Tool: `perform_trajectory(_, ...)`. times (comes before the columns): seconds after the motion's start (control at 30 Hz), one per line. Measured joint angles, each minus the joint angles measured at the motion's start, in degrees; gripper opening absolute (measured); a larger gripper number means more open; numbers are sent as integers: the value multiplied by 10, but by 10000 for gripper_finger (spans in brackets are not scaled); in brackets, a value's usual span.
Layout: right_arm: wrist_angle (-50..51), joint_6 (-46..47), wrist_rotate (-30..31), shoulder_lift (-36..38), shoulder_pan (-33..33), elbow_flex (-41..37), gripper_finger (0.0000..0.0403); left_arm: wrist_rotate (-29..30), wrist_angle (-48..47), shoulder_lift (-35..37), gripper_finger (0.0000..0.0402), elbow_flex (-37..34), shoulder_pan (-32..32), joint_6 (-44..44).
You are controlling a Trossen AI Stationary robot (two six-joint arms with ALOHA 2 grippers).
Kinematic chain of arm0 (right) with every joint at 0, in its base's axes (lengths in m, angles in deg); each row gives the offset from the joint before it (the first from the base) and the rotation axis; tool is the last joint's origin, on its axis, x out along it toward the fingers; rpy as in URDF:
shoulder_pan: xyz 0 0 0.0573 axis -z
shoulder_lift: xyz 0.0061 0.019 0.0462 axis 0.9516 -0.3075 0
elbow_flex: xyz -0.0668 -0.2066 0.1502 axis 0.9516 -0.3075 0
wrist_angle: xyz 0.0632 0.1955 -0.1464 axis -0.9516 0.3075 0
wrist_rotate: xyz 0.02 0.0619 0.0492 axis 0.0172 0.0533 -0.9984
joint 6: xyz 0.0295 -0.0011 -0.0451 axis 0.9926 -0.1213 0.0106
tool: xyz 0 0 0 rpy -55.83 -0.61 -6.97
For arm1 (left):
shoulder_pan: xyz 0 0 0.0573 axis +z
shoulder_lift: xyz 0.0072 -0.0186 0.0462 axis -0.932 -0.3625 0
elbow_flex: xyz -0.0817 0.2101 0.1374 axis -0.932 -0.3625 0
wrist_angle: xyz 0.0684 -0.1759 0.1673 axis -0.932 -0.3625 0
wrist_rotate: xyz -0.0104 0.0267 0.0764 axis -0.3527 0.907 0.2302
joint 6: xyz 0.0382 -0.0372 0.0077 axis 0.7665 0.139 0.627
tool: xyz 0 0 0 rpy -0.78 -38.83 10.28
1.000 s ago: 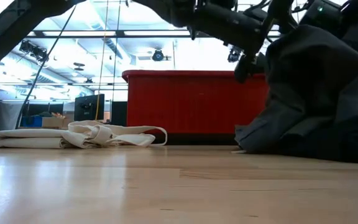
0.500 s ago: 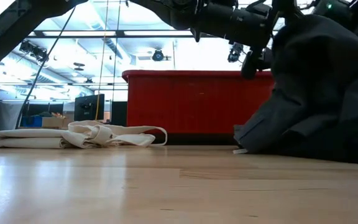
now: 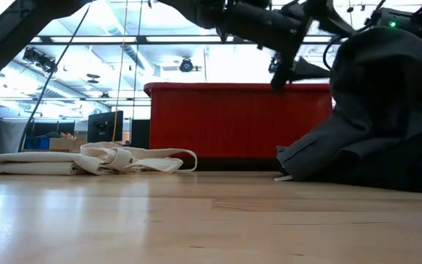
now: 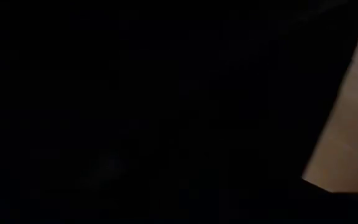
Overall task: Fold Laundry from Bin
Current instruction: Stack the folded gray pants on top of the folded black shirt
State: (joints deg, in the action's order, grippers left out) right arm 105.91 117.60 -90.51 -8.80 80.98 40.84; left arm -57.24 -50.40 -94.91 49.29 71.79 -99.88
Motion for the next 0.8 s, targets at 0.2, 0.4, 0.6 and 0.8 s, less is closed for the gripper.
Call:
perform_trajectory(0.2,4,-12,13,0,0,-1,152,-37,-3,33,364,0,-2,22)
perform_trajectory(0.4,21,-31,15,0,-3,21,152,23,-208,61,364,1,9,135)
perform_trajectory(0.6,78,-44,44,0,-2,81,152,64,-242,30,364,-42,19,165)
perform_trajectory(0.8,111,-3,-29,-4,-4,110,152,60,-18,5,364,-92,7,55)
